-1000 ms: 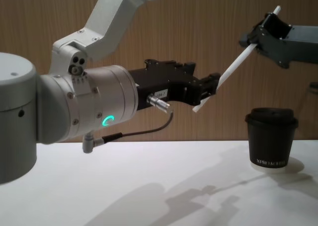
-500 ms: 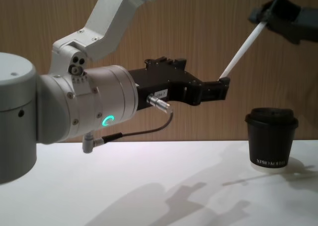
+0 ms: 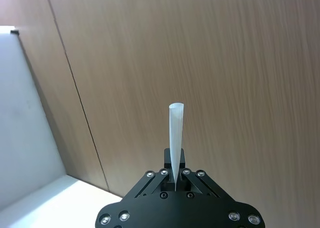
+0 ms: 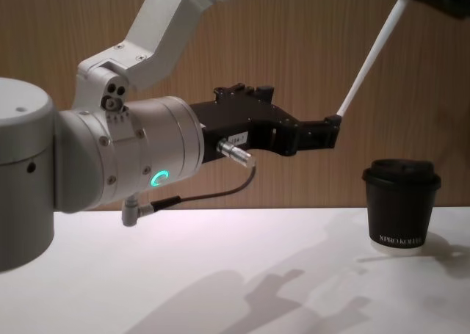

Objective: Pick up the straw with one hand, pass it to the other hand, and insert it into the cup.

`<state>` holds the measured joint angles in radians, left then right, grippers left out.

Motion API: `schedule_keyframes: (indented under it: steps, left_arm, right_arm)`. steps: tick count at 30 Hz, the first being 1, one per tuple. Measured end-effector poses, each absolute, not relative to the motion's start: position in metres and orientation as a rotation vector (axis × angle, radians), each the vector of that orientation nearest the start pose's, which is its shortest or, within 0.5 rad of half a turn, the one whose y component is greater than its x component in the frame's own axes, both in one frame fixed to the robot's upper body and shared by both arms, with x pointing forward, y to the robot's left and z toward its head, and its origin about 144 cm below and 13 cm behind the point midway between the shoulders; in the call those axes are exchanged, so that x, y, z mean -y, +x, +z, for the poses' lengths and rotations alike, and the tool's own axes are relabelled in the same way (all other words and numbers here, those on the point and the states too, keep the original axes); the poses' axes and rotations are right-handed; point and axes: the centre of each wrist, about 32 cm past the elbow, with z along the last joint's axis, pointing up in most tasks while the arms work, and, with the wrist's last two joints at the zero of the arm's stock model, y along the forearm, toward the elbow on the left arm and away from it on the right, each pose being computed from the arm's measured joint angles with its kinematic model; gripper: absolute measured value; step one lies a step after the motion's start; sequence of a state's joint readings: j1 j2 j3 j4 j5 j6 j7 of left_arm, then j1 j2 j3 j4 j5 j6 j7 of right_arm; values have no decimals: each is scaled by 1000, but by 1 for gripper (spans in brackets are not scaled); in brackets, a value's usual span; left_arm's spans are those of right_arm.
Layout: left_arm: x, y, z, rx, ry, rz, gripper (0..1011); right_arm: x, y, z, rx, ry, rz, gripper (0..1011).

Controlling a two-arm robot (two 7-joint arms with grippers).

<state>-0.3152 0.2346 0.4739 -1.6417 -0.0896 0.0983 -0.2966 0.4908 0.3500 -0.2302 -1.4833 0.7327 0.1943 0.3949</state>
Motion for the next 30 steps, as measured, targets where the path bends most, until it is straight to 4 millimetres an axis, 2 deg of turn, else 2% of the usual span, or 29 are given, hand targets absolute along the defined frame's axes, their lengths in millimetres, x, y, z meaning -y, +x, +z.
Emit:
schedule_keyframes:
  steps: [14, 30]
  left_arm:
    - [-146, 503, 1242, 302, 57, 821, 1003]
    - [-146, 503, 1242, 302, 57, 821, 1003]
  right_arm:
    - [287, 583, 1315, 114, 213, -867, 1]
    - [300, 599, 1311, 227, 112, -859, 1]
